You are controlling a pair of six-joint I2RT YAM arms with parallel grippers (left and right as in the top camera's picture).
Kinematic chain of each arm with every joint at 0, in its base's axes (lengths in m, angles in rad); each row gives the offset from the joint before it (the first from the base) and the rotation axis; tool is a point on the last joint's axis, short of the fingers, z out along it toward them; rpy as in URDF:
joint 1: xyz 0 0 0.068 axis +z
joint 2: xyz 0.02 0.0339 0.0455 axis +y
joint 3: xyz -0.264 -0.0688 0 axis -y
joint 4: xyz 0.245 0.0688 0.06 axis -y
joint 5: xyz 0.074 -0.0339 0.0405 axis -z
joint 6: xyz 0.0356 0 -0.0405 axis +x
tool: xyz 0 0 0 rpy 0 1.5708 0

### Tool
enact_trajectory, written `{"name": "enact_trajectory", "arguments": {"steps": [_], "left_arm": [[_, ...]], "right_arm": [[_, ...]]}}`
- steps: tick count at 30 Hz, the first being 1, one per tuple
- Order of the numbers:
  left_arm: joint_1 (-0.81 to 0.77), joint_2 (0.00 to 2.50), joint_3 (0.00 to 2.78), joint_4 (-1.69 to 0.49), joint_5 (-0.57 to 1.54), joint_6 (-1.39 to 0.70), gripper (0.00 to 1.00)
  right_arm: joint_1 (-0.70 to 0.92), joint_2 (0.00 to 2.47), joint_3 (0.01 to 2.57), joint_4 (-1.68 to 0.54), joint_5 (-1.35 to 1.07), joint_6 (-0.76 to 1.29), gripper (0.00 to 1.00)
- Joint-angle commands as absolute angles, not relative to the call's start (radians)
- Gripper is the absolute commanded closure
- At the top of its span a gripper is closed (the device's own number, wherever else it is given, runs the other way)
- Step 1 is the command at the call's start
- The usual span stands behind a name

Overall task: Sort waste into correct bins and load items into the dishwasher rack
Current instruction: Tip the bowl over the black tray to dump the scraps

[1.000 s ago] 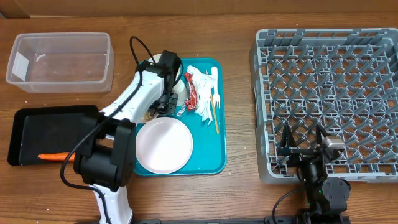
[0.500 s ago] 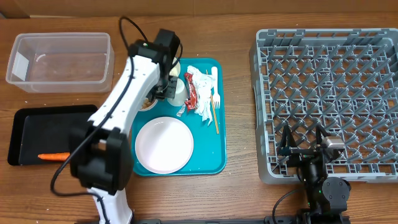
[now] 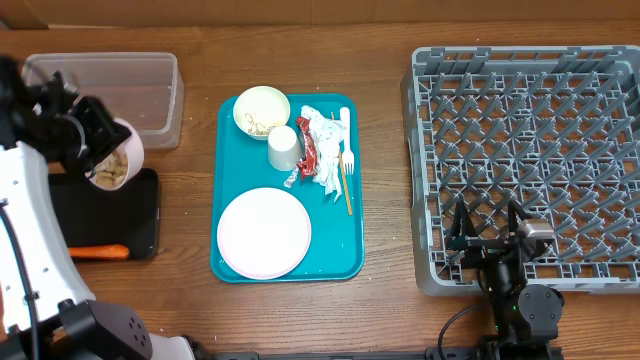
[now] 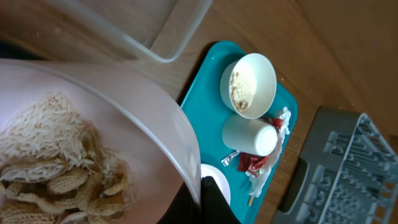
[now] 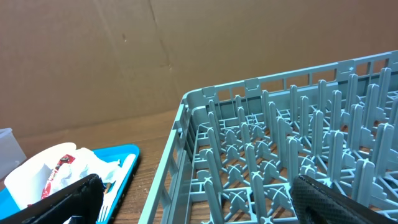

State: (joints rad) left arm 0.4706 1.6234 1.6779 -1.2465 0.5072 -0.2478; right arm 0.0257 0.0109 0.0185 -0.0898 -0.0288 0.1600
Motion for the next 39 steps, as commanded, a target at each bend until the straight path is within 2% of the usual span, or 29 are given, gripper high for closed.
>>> {"name": "enact_trajectory", "arguments": {"steps": [1, 6, 12, 17, 24, 31, 39], "left_arm": [[0.568, 1.623, 1.558, -1.198, 0.666, -0.213, 0.96], [0.693, 1.625, 1.367, -1.036, 0.752, -0.229, 0.96], [0.831, 1.63, 1.203, -0.823, 0.996, -0.263, 0.96], [0.925, 1.631, 1.152, -0.757, 1.025, -0.275, 0.96], [0.977, 1.651, 1.139, -0.707, 1.031, -0.322, 0.96], [0.977, 1.795, 1.139, -0.616, 1.31, -0.318, 0.96], [1.004, 1.837, 1.139, -0.625, 1.396, -0.326, 0.96]], "right_arm": [[0.022, 0.003, 0.008, -0.082, -0.027, 0.156, 0.0], [0.022, 0.003, 0.008, -0.082, -0.027, 0.156, 0.0], [0.022, 0.003, 0.008, -0.082, -0.027, 0.156, 0.0], [0.022, 0.003, 0.008, -0.082, -0.027, 0.156, 0.0], [0.022, 0.003, 0.008, -0.082, -0.027, 0.156, 0.0], [0.022, 0.003, 0.008, -0.082, -0.027, 0.156, 0.0], [0.022, 0.003, 0.008, -0.082, -0.027, 0.156, 0.0]]}}
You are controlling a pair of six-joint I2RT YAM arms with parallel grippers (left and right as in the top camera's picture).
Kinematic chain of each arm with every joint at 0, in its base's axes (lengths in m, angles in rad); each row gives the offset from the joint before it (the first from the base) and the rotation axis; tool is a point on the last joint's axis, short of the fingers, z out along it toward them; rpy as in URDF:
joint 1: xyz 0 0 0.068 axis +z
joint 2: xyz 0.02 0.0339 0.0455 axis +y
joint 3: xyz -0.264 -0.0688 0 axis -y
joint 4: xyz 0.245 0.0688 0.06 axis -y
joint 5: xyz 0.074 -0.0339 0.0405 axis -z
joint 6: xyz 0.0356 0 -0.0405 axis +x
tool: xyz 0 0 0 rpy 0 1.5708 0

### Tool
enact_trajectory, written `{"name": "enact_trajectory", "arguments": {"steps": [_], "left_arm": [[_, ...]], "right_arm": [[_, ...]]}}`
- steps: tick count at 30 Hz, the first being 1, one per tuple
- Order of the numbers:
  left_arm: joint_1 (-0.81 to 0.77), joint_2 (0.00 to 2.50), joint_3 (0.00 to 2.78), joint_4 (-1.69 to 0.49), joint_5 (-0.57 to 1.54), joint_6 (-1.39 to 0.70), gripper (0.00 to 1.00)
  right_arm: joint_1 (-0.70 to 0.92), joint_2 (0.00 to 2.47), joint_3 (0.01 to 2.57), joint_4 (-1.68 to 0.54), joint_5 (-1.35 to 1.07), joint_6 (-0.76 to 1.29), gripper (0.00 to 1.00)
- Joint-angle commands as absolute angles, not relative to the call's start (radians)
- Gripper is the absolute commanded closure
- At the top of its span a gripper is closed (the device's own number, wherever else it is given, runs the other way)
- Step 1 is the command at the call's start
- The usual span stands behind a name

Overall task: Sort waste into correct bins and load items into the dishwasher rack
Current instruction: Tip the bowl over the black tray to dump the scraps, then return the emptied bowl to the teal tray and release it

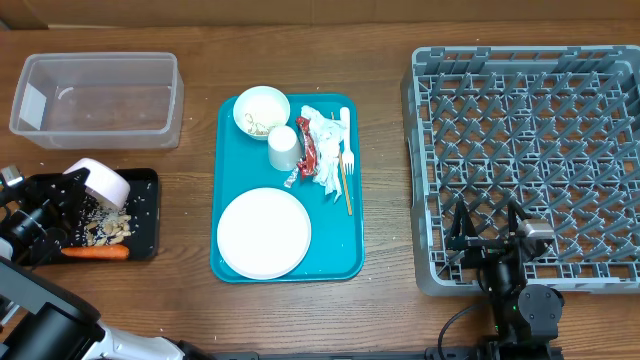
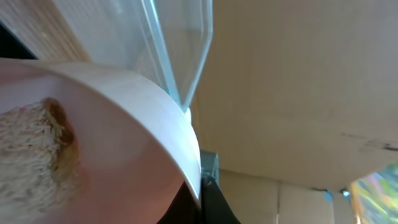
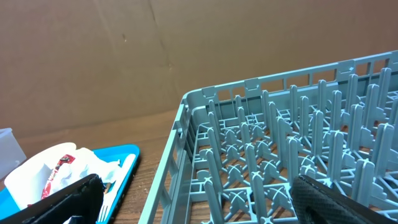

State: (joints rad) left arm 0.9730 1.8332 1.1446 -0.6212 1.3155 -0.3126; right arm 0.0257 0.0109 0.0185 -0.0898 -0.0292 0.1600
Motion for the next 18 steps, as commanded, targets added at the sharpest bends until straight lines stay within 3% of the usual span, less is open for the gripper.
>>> {"name": "enact_trajectory", "arguments": {"steps": [1, 4, 7, 18], "left_arm": [[1.015, 1.837, 1.139, -0.62, 1.397, -0.326, 0.96], [1.035, 1.837, 1.139, -0.683, 1.492, -0.33, 0.96], [1.06, 1.837, 1.139, -0.658, 1.423, -0.36, 0.96], [1.066, 1.839, 1.139, -0.659, 1.541, -0.368, 0.96]], "right_arm": [[0.022, 0.003, 0.008, -0.082, -0.027, 0.156, 0.0], [0.022, 0.003, 0.008, -0.082, -0.027, 0.156, 0.0], [0.022, 0.003, 0.008, -0.082, -0.027, 0.156, 0.0], [0.022, 0.003, 0.008, -0.082, -0.027, 0.156, 0.0]]}}
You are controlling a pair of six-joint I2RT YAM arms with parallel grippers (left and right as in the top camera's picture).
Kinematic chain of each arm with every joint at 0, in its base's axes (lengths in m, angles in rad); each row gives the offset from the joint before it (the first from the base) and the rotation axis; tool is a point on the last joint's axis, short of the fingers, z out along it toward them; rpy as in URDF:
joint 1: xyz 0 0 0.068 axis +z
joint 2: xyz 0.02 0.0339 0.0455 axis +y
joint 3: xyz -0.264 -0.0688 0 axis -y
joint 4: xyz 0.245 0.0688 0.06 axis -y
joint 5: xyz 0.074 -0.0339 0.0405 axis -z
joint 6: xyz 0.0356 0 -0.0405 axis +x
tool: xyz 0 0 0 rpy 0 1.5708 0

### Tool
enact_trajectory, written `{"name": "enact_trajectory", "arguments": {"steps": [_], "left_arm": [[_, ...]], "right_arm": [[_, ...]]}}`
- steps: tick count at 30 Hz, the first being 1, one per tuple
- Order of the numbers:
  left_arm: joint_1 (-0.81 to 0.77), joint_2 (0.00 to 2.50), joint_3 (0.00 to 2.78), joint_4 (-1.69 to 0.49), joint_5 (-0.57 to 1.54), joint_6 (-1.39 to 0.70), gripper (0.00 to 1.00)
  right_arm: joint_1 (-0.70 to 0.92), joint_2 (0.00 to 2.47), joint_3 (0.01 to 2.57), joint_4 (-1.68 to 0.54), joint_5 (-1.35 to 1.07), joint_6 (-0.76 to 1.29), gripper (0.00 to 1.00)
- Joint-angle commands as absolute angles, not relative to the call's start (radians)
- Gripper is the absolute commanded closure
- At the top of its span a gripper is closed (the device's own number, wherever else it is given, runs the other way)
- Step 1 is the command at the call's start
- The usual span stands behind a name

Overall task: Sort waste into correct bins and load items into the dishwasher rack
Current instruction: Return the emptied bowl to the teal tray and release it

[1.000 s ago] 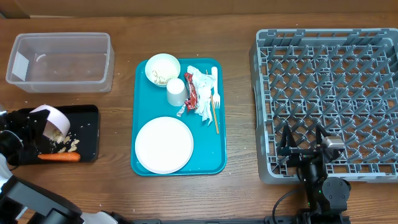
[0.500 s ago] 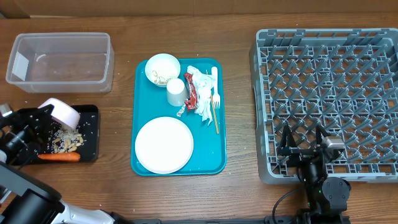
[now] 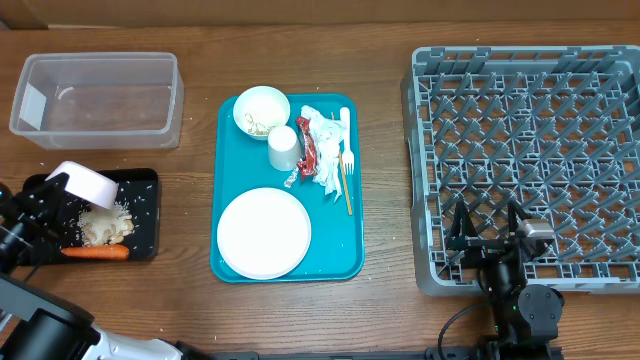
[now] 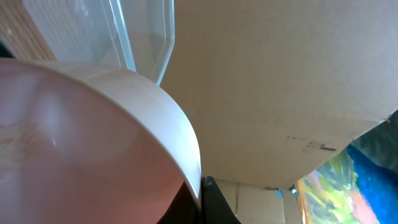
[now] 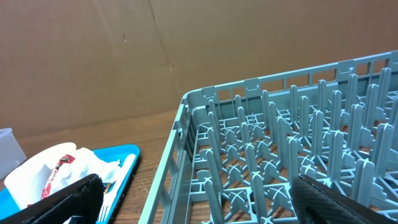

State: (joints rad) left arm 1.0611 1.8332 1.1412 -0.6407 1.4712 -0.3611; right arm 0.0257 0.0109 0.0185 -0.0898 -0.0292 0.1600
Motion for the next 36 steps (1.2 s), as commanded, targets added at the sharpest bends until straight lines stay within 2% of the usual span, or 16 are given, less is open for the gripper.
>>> {"name": "enact_trajectory", "arguments": {"steps": [1, 2, 4, 15, 19, 27, 29, 31, 33, 36], "left_arm": [[1.065, 1.839, 1.139, -0.65, 1.535, -0.367, 0.96], [1.065, 1.839, 1.139, -0.643, 1.507, -0.367, 0.96], [1.061, 1.839, 1.139, -0.704, 1.582, -0.326, 0.96], [1.033, 1.83, 1.139, -0.714, 1.525, -0.258, 0.96], [0.966, 1.746, 1.142, -0.752, 1.403, -0.23, 0.96], [0.646, 1.366, 1.194, -0.834, 0.9, -0.231, 0.96], [0.482, 1.292, 1.194, -0.834, 0.63, -0.236, 0.96], [0.357, 1.279, 1.194, -0.833, 0.48, -0.252, 0.95], [0.113, 1.32, 1.194, -0.79, 0.258, -0.262, 0.95], [-0.059, 1.411, 1.194, -0.709, 0.087, -0.27, 0.92]], "right_arm": [[0.022, 0.003, 0.008, -0.082, -0.027, 0.156, 0.0], [0.022, 0.003, 0.008, -0.082, -0.027, 0.156, 0.0], [0.022, 0.003, 0.008, -0.082, -0.027, 0.156, 0.0], [0.022, 0.003, 0.008, -0.082, -0.027, 0.156, 0.0], [0.022, 0.003, 0.008, -0.082, -0.027, 0.156, 0.0], [0.022, 0.003, 0.008, -0.082, -0.027, 0.156, 0.0], [0.022, 0.003, 0.008, -0.082, -0.027, 0.156, 0.0], [0.022, 0.003, 0.008, -0.082, -0.027, 0.156, 0.0], [0.022, 0.003, 0.008, -0.082, -0.027, 0.156, 0.0], [0.022, 0.003, 0.008, -0.082, -0.027, 0.156, 0.0]]}}
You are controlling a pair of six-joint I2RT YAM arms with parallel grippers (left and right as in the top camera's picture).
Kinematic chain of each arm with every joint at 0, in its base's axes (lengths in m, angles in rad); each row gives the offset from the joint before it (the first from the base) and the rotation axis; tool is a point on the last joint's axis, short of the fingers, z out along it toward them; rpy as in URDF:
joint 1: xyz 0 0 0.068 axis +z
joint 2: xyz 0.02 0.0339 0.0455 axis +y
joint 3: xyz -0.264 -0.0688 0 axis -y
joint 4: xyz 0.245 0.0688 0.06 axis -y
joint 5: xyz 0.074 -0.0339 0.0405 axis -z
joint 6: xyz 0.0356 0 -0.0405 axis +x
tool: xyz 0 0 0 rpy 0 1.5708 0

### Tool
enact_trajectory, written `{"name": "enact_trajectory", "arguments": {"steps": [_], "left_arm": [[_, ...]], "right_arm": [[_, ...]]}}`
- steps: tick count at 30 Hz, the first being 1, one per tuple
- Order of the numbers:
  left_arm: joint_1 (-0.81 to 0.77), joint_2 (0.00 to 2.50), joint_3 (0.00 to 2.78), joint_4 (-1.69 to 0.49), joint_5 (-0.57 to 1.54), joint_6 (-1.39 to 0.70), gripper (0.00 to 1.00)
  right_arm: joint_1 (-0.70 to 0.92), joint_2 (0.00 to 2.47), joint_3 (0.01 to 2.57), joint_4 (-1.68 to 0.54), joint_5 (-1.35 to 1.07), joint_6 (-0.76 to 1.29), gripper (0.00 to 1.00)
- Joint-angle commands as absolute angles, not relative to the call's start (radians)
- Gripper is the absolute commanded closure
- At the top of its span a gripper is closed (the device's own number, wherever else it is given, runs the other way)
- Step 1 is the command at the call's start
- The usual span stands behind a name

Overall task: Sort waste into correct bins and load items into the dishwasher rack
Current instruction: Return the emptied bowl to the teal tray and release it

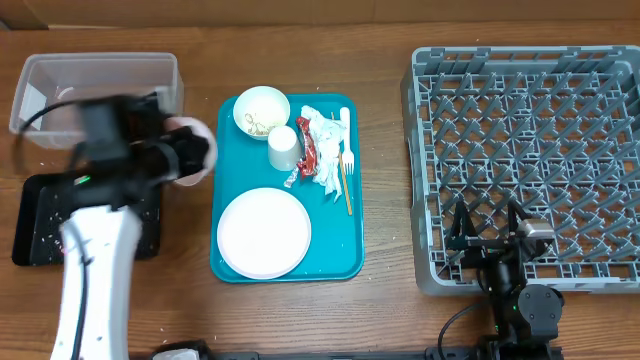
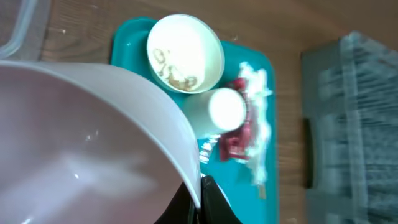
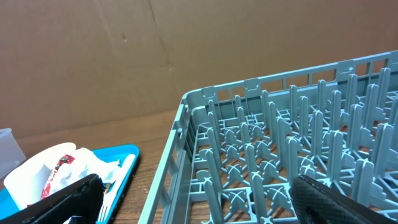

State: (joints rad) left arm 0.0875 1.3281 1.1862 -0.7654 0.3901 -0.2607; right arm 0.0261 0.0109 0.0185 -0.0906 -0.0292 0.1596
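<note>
My left gripper [image 2: 200, 190] is shut on the rim of an empty pink bowl [image 2: 81, 143]. In the overhead view the bowl [image 1: 192, 150] hangs, blurred, just left of the teal tray [image 1: 345, 255]. On the tray are a white bowl with scraps [image 1: 261, 110], a white cup [image 1: 284, 148], a red wrapper with crumpled napkins [image 1: 318, 145], a fork [image 1: 347, 172] and a white plate [image 1: 264, 232]. The grey dishwasher rack [image 1: 530, 120] stands at the right. My right gripper [image 3: 205, 205] is open at the rack's front left corner.
A clear plastic bin [image 1: 100, 80] stands at the back left. A black bin [image 1: 35, 215] lies at the front left, partly covered by my left arm. Bare wood lies between the tray and the rack.
My left gripper has moved right with the pink bowl, from over the black bin at the far left to beside the tray's left edge. The right arm has not moved.
The pink bowl was held full of rice and shells above the black bin. Then it was tipped low over the bin with food lying there. Then it was empty with a pile in the bin. Now it hangs empty next to the tray.
</note>
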Motion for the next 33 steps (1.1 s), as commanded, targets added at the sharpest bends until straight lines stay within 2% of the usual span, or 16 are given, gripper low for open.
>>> {"name": "enact_trajectory", "arguments": {"steps": [1, 7, 15, 20, 25, 28, 30, 33], "left_arm": [[-0.075, 1.425, 1.194, -0.698, 0.075, -0.27, 0.91], [-0.21, 1.59, 1.194, -0.625, 0.066, -0.27, 0.91], [-0.225, 1.713, 1.194, -0.625, -0.02, -0.269, 0.91], [-0.225, 1.713, 1.194, -0.63, -0.027, -0.266, 0.76], [-0.225, 1.7, 1.198, -0.646, -0.026, -0.266, 0.74], [-0.225, 1.678, 1.251, -0.713, -0.029, -0.266, 0.69], [-0.224, 1.66, 1.333, -0.788, -0.03, -0.268, 0.57], [-0.223, 1.65, 1.444, -0.846, -0.029, -0.27, 0.21]], "right_arm": [[0.022, 0.003, 0.008, -0.082, -0.027, 0.156, 0.0], [0.022, 0.003, 0.008, -0.082, -0.027, 0.156, 0.0], [0.022, 0.003, 0.008, -0.082, -0.027, 0.156, 0.0], [0.022, 0.003, 0.008, -0.082, -0.027, 0.156, 0.0], [0.022, 0.003, 0.008, -0.082, -0.027, 0.156, 0.0], [0.022, 0.003, 0.008, -0.082, -0.027, 0.156, 0.0], [0.022, 0.003, 0.008, -0.082, -0.027, 0.156, 0.0], [0.022, 0.003, 0.008, -0.082, -0.027, 0.156, 0.0]]}}
